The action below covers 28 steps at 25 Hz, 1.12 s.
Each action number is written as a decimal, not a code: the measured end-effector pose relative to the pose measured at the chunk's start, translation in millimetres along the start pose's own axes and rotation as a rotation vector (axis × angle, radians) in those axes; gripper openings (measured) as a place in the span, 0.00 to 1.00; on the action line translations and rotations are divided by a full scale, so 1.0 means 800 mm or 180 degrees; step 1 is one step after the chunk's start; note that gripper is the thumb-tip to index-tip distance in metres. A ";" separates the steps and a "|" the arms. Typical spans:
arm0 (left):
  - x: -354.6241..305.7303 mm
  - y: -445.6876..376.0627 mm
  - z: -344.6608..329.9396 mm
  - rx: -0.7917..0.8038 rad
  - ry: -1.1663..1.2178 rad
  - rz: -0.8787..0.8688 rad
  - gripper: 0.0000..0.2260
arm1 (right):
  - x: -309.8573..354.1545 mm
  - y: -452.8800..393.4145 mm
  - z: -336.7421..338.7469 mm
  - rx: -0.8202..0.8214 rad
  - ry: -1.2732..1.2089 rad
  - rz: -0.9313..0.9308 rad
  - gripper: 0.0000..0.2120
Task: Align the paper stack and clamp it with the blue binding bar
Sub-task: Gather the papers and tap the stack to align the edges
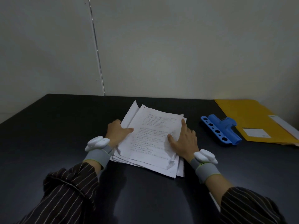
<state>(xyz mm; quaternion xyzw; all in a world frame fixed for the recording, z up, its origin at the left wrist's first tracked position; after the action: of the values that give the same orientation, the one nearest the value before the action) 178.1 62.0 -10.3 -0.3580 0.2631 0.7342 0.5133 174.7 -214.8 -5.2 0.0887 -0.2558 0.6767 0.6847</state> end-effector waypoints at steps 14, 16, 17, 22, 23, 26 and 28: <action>0.013 -0.015 -0.002 0.0264 0.0530 0.0267 0.09 | 0.014 -0.030 -0.032 0.0408 -0.0623 0.0155 0.39; 0.016 -0.016 0.000 0.0216 0.0588 0.0282 0.10 | 0.017 -0.032 -0.033 0.0393 -0.0688 0.0164 0.38; 0.017 -0.017 -0.001 0.0217 0.0638 0.0291 0.09 | 0.017 -0.033 -0.033 0.0388 -0.0719 0.0150 0.38; 0.014 -0.016 -0.010 0.0192 0.0919 0.0155 0.09 | 0.008 -0.036 -0.031 0.0339 -0.0888 -0.0044 0.36; 0.014 -0.014 -0.011 0.0165 0.0997 0.0123 0.09 | 0.007 -0.036 -0.031 0.0333 -0.0937 -0.0076 0.36; 0.010 -0.010 -0.012 0.0164 0.1354 0.0049 0.07 | 0.006 -0.034 -0.027 0.0304 -0.1069 -0.0083 0.34; 0.007 -0.004 -0.013 0.0238 0.1648 0.0047 0.07 | 0.006 -0.033 -0.022 0.0243 -0.1210 -0.0106 0.34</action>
<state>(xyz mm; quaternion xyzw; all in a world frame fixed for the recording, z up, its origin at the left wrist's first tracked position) 182.4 58.1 -20.8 -0.5128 0.4153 0.6116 0.4364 204.0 -203.9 -12.3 0.2450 -0.3531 0.6455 0.6313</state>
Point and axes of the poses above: each hand's wrist, its own y-axis away from the middle knuckle, its own z-axis out of the back of the hand, x = y × z, the point moved 10 cm from there along -y, towards the middle knuckle, and after that the axes turned 2 degrees about -x, right-handed, at the moved point
